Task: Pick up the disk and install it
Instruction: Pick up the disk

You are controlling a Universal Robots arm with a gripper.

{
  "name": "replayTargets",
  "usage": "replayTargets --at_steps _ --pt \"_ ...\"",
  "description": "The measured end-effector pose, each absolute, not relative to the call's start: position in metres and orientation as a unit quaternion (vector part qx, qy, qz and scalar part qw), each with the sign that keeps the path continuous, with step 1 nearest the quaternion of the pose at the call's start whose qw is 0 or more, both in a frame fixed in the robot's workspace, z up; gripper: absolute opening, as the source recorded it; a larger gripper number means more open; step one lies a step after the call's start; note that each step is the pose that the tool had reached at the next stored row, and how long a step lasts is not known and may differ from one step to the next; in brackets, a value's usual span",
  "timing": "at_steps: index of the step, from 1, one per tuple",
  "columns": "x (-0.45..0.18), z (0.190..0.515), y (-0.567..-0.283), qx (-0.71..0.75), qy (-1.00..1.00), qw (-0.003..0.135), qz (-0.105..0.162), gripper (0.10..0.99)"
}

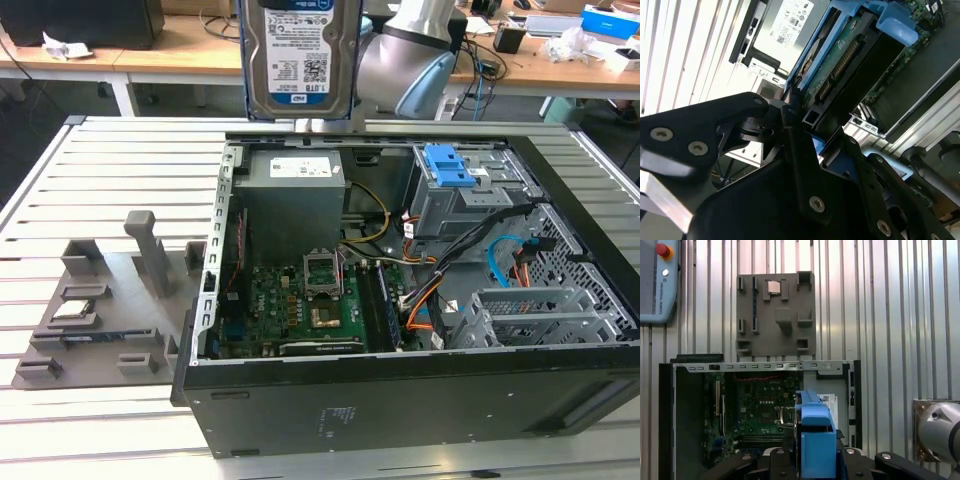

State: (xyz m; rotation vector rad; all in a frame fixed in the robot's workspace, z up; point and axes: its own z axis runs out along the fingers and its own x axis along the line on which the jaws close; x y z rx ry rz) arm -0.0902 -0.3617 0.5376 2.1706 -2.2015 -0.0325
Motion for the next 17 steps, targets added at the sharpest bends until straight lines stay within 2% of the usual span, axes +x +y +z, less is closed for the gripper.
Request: replayTargets --at_steps 17 --pt "0.003 0.538 -0.362 0.702 -0.712 0.025 -0.011 0.369"
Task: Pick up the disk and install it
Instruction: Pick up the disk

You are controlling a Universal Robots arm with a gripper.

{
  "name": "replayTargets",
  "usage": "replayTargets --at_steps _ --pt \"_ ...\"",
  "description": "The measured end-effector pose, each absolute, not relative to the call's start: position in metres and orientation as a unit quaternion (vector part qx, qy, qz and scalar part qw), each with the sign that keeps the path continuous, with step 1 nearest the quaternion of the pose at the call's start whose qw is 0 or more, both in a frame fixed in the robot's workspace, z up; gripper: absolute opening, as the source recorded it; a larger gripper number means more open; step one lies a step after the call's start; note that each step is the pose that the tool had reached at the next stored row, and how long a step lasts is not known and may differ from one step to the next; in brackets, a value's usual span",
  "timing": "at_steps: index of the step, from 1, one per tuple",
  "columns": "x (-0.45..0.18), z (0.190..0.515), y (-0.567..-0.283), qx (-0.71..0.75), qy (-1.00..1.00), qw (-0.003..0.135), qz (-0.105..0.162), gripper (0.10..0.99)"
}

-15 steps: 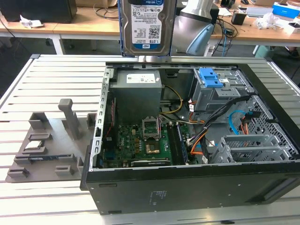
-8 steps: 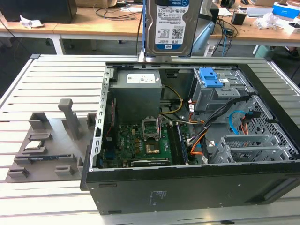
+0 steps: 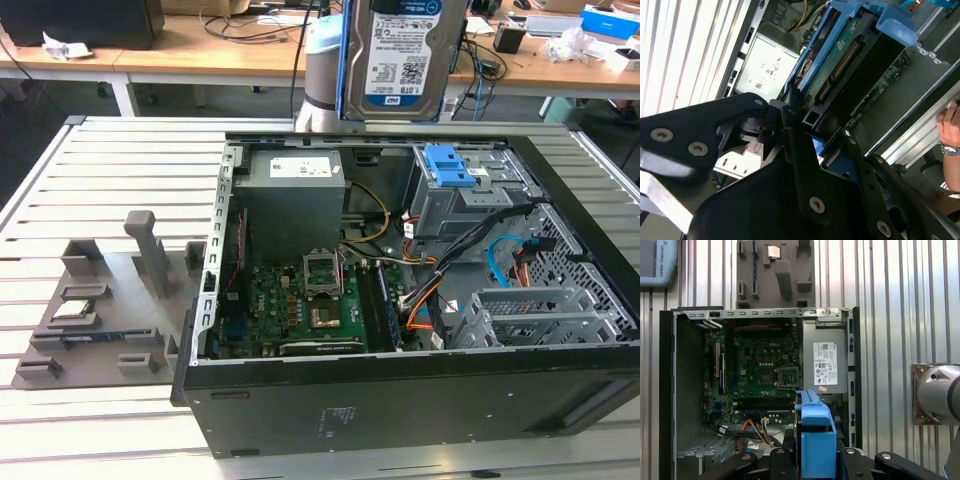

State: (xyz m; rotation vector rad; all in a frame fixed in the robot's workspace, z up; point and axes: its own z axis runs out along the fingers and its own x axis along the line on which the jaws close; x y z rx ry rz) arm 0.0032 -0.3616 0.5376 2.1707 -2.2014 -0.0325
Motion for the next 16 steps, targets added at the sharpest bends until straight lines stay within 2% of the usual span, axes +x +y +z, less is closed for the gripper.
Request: replayTargets --at_steps 16 --pt "0.069 0.538 -0.362 0.702 -0.712 0.025 -0.011 0.369"
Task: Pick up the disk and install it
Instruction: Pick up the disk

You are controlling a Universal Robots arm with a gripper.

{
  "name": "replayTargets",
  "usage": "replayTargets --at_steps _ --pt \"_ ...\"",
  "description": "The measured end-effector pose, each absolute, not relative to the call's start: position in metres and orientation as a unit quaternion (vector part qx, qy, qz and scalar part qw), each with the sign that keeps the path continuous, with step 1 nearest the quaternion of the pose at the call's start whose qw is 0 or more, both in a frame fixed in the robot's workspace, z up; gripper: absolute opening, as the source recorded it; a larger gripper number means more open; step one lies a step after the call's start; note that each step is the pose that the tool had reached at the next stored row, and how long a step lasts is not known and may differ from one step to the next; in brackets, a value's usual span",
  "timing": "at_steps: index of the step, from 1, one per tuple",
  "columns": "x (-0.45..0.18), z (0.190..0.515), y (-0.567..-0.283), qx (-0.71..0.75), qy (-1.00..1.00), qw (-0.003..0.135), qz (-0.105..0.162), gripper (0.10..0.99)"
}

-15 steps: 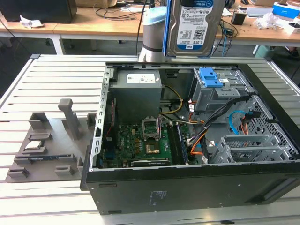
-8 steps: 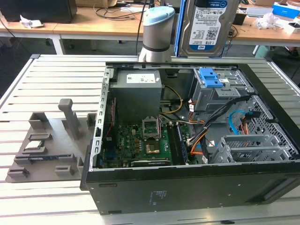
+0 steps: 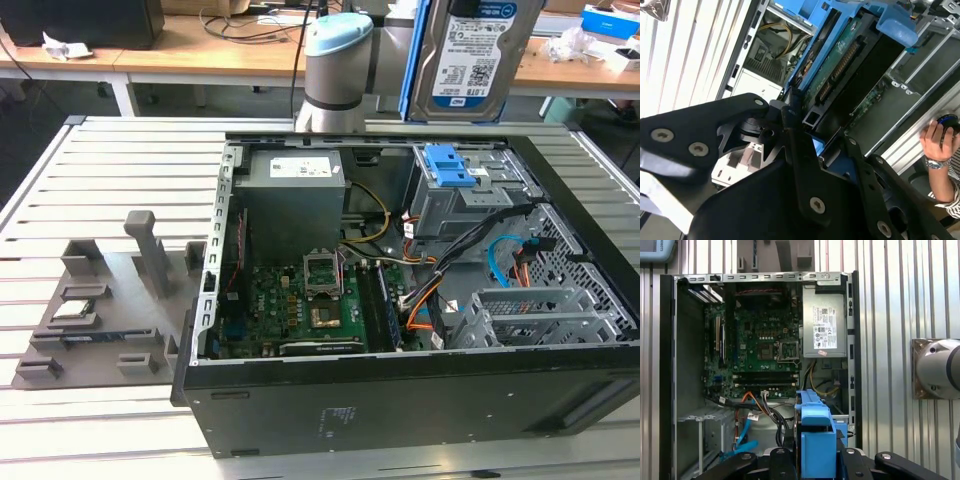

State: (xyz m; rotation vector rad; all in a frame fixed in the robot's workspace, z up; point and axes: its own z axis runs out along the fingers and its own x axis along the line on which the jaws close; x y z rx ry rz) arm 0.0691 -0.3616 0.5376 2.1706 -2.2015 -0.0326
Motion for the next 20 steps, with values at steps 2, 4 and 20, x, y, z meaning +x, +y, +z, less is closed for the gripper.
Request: replayTargets --at_steps 2,4,20 --pt "0.077 0.538 -0.362 0.702 -0.712 0.025 -0.011 0.369" --pt "0.085 0.538 -0.362 0.702 -0.712 0.025 -0.011 0.369" --pt "0.153 0.538 -0.362 0.702 -0.712 0.025 -0.011 0.369"
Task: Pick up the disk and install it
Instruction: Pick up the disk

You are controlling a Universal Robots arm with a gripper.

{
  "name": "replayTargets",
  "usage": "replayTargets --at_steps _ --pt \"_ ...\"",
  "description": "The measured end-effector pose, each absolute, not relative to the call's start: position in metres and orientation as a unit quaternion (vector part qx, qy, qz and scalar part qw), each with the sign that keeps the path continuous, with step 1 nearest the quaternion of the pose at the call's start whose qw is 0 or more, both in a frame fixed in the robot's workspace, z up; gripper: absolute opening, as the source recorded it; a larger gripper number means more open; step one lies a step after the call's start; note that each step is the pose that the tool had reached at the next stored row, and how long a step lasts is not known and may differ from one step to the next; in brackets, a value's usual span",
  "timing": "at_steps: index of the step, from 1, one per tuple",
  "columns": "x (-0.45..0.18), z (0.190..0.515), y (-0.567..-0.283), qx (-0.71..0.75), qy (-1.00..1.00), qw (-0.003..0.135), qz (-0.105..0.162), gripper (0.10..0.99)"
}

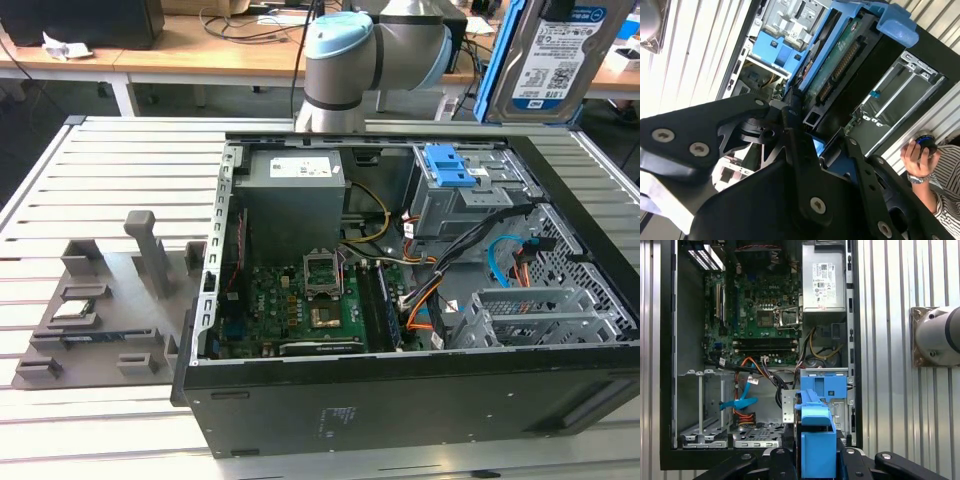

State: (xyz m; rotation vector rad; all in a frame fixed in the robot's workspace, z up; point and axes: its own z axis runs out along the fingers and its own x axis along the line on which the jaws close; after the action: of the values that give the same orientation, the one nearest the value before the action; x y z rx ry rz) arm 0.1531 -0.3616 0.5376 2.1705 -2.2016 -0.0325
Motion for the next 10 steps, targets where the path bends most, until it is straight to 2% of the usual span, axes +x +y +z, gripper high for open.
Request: replayTargets --at_steps 8,10 --pt "0.156 0.5376 -0.3647 0.702 -0.712 0.025 -0.01 0.369" --pt "0.156 0.5376 -0.3663 0.698 -0.715 0.021 -0.014 0.369"
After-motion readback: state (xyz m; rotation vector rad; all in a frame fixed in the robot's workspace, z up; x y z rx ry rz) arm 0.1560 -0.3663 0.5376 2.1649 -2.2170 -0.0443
